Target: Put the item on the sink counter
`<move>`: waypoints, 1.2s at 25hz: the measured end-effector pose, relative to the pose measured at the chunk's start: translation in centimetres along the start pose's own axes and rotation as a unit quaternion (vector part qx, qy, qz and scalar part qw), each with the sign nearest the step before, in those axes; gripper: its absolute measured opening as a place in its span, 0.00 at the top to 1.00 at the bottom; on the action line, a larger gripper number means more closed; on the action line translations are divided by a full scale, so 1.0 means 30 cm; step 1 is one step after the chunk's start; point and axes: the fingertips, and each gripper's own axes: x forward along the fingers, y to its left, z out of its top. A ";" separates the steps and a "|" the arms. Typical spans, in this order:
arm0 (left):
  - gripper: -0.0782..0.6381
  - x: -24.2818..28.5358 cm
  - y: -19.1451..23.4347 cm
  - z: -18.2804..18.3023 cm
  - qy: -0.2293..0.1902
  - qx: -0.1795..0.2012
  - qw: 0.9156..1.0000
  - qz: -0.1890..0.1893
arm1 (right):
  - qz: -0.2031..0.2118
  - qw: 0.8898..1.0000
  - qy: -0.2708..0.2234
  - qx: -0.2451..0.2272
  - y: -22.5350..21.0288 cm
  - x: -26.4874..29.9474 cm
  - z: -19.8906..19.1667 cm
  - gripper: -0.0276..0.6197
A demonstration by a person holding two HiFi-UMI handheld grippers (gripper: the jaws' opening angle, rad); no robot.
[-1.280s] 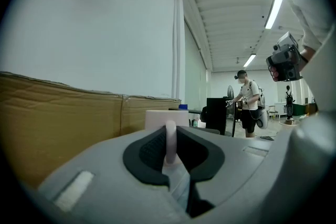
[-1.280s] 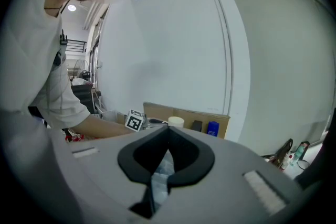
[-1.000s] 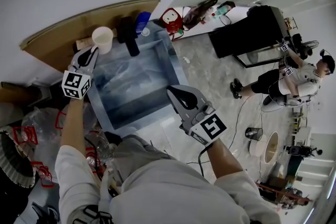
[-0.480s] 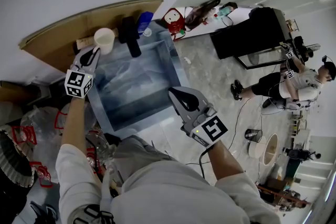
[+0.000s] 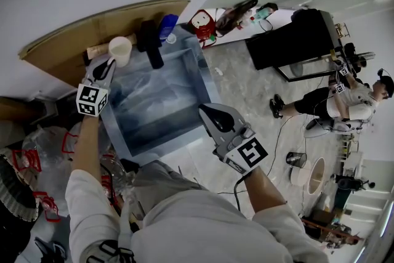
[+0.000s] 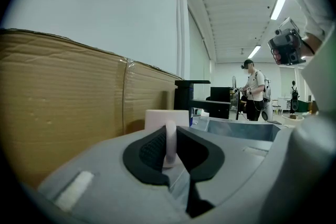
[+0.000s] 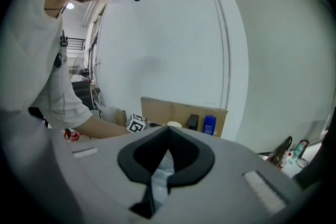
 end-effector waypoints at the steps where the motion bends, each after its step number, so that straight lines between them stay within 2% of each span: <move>1: 0.84 -0.002 0.002 -0.005 -0.001 -0.001 1.000 0.001 | 0.000 1.000 0.001 0.000 0.000 0.001 -0.002 0.95; 7: 0.84 0.004 0.008 -0.015 -0.005 -0.003 1.000 0.004 | 0.004 1.000 0.001 0.001 0.008 0.015 -0.009 0.95; 18: 0.83 0.006 0.000 -0.049 0.014 0.000 1.000 0.006 | 0.005 1.000 0.001 -0.001 0.008 0.010 -0.006 0.95; 30: 0.83 -0.001 0.000 -0.084 0.062 0.001 0.998 0.003 | 0.005 1.000 -0.006 -0.004 0.021 -0.009 0.017 0.95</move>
